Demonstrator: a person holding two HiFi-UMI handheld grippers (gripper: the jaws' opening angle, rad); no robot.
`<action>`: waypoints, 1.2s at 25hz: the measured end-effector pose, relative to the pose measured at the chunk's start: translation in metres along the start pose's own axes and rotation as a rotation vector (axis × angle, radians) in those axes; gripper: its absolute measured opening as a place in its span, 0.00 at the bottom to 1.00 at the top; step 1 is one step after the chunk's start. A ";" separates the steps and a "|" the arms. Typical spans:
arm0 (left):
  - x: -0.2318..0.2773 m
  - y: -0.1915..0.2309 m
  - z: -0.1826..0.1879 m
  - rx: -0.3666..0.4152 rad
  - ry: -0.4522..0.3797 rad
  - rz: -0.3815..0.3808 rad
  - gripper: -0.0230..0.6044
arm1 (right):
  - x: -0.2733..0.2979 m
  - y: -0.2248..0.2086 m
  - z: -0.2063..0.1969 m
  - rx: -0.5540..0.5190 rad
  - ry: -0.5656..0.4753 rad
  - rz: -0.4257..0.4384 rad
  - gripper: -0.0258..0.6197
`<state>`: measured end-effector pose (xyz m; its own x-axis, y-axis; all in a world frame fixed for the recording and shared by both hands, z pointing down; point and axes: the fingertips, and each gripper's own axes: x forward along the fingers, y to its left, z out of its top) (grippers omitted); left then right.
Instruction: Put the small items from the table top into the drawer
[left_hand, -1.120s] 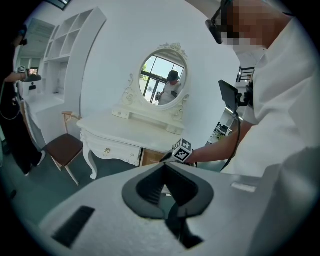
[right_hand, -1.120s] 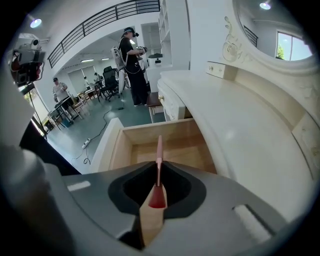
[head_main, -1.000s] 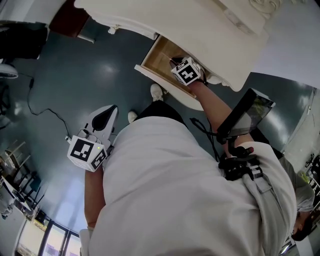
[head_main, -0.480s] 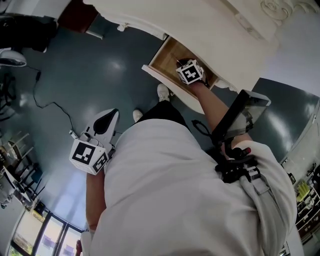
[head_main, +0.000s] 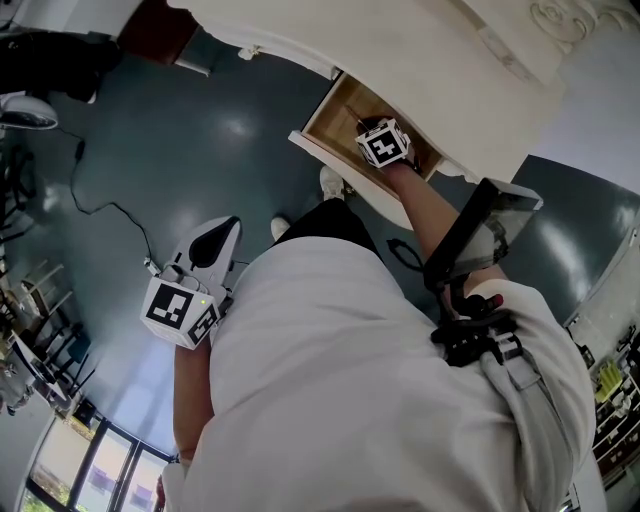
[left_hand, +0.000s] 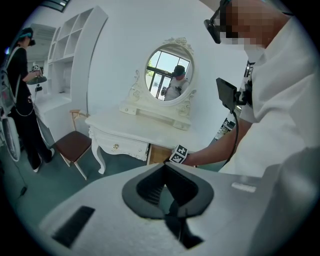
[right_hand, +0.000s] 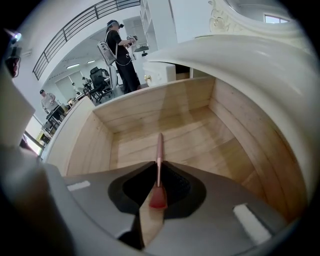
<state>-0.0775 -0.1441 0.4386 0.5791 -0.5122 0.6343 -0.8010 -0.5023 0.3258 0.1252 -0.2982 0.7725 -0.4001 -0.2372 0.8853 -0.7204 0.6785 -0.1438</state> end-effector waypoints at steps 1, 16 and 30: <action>0.000 0.001 0.001 0.001 0.000 -0.002 0.04 | 0.001 0.001 -0.001 -0.003 0.005 -0.002 0.11; -0.001 0.008 0.003 0.041 -0.016 -0.057 0.04 | -0.012 0.007 0.000 -0.016 0.002 -0.026 0.16; -0.059 0.006 -0.025 0.122 -0.099 -0.162 0.04 | -0.102 0.056 0.014 -0.041 -0.099 -0.171 0.05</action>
<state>-0.1205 -0.0996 0.4214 0.7157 -0.4803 0.5070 -0.6752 -0.6614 0.3266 0.1177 -0.2461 0.6682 -0.3290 -0.4178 0.8469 -0.7597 0.6498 0.0254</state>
